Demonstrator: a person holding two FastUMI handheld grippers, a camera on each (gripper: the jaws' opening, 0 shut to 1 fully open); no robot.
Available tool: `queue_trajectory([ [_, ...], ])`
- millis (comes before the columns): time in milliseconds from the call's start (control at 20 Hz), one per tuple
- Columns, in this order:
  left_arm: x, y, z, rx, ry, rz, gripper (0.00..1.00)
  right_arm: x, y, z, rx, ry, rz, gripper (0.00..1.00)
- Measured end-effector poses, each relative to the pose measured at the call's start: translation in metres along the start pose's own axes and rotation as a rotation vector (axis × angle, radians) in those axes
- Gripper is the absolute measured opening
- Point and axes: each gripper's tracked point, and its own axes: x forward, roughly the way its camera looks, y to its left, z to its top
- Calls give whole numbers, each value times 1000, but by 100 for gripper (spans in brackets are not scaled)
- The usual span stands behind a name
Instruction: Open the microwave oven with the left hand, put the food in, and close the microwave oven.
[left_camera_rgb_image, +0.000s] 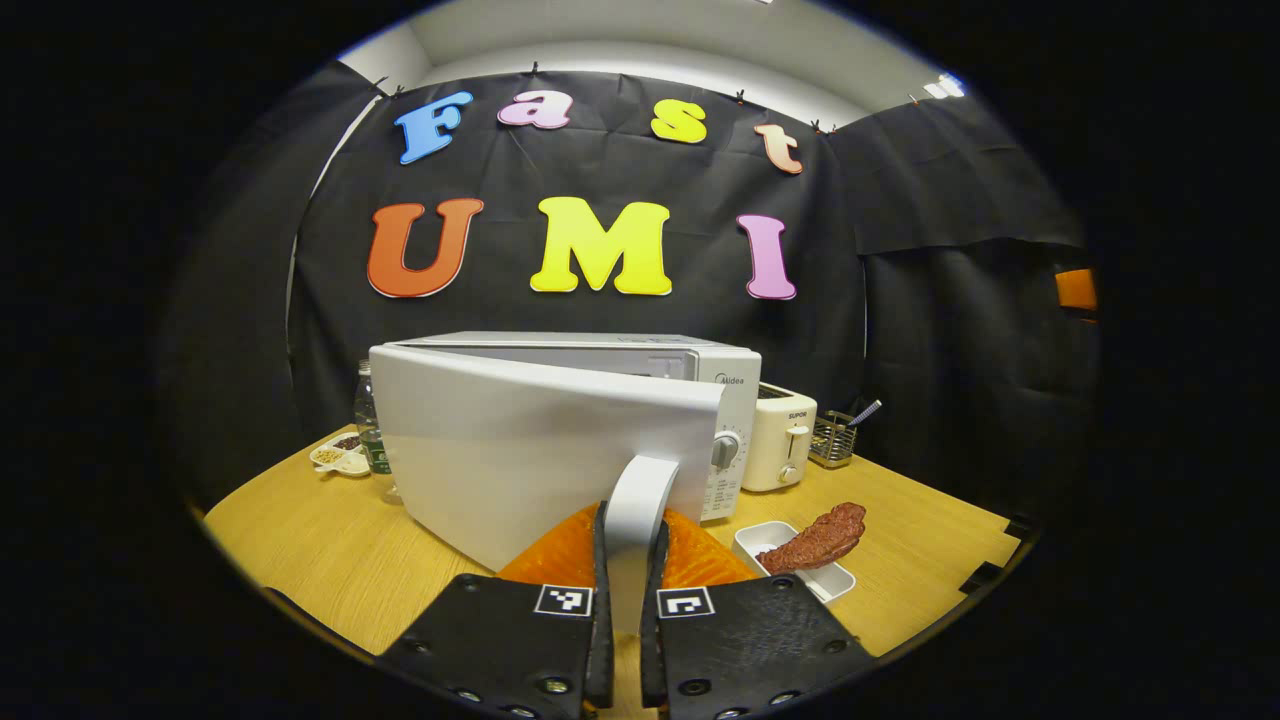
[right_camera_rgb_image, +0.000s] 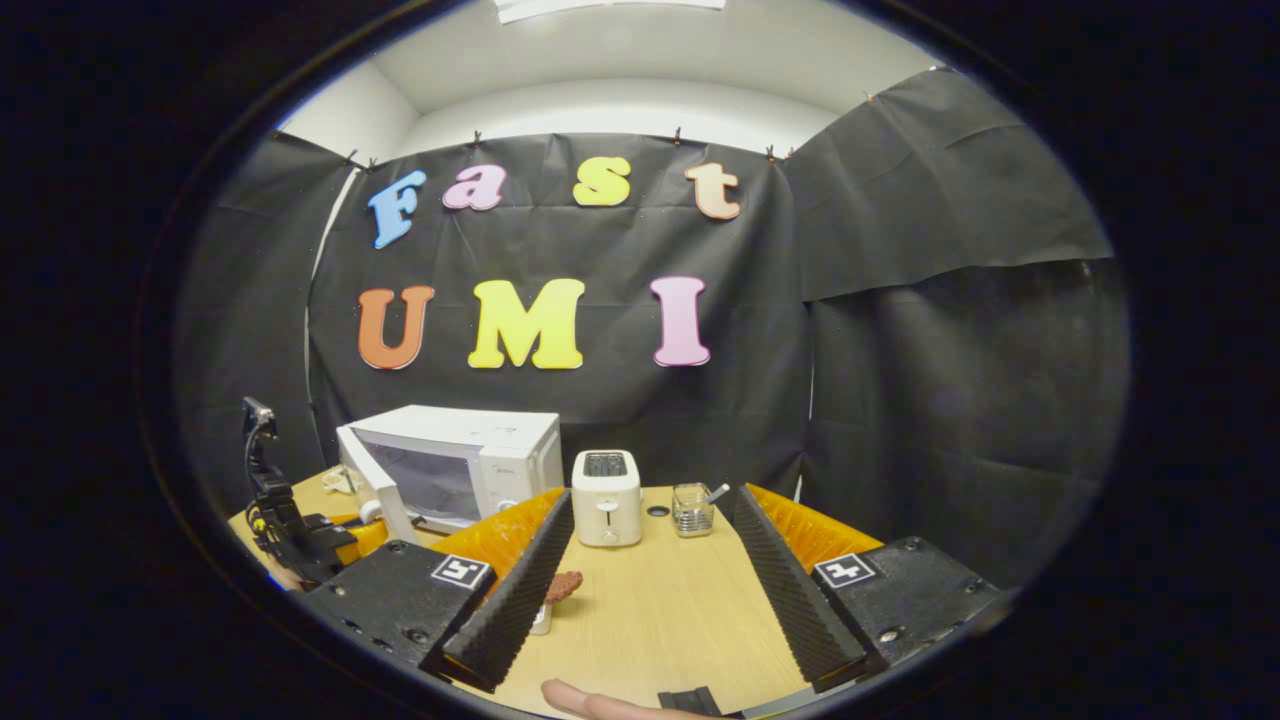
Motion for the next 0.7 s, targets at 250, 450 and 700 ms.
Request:
queue_trajectory([
  [250, -46, 38, -5, -6, -3, 64, 22, -8, 18, -6, -28, 4, 26, 100],
  [450, -82, 89, -10, -74, -7, 158, 44, -6, 31, -13, -35, 18, 42, 100],
  [700, -125, 147, -19, -101, 6, 268, 97, 2, 49, -29, -55, 57, 58, 100],
])
